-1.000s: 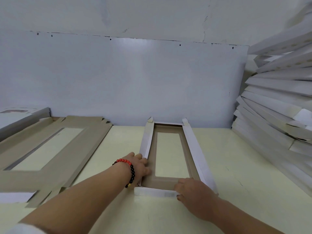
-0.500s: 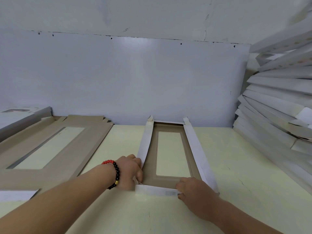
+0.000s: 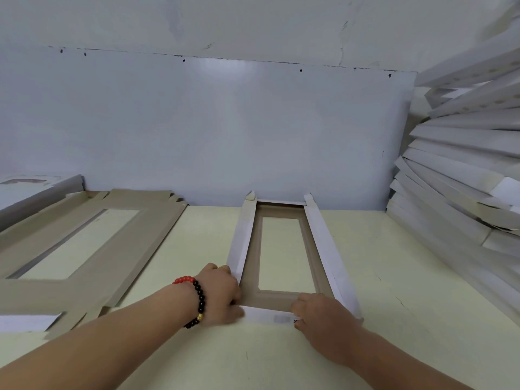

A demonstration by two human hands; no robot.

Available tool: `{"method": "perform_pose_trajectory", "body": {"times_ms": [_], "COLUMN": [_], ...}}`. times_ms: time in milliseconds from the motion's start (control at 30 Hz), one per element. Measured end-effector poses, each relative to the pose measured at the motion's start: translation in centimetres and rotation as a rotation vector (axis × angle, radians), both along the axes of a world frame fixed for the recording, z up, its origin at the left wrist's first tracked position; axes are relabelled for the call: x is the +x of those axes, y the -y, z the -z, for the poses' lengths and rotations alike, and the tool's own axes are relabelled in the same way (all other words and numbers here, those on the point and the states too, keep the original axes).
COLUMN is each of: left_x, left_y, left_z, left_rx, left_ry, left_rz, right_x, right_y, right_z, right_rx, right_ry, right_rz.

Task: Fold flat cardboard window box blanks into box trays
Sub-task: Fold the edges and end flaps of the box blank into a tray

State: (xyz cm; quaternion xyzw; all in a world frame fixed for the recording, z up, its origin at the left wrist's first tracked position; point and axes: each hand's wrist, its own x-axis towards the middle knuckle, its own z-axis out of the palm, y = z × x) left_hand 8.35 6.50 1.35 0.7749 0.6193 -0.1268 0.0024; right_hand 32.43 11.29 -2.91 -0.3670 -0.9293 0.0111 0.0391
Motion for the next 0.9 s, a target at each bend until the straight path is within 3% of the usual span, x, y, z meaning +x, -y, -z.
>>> {"method": "perform_pose_trajectory", "body": {"times_ms": [167, 333, 433, 633, 767, 900], "left_x": [2.0, 5.2, 6.9, 6.2, 5.0, 5.1], "left_y": [0.8, 1.6, 1.4, 0.8, 0.7, 0.8], "left_z": [1.4, 2.9, 3.2, 1.9, 1.0, 1.2], "left_rx": [0.112, 0.192, 0.168, 0.035, 0.004, -0.016], "left_ry": [0.038, -0.13, -0.137, -0.085, -0.113, -0.096], "left_rz": [-0.057, 0.018, 0.041, 0.041, 0.091, 0.057], "right_x": [-0.1, -0.2, -0.4, 1.3, 3.0, 3.3], "right_y": [0.1, 0.2, 0.4, -1.0, -4.7, -7.6], "right_z": [-0.2, -0.2, -0.3, -3.3, -5.1, -5.2], "right_rx": [-0.003, 0.018, 0.02, -0.286, -0.016, 0.113], "right_ry": [0.017, 0.035, -0.005, -0.123, 0.091, 0.315], "right_rz": [0.013, 0.015, 0.001, -0.036, 0.046, 0.052]}}
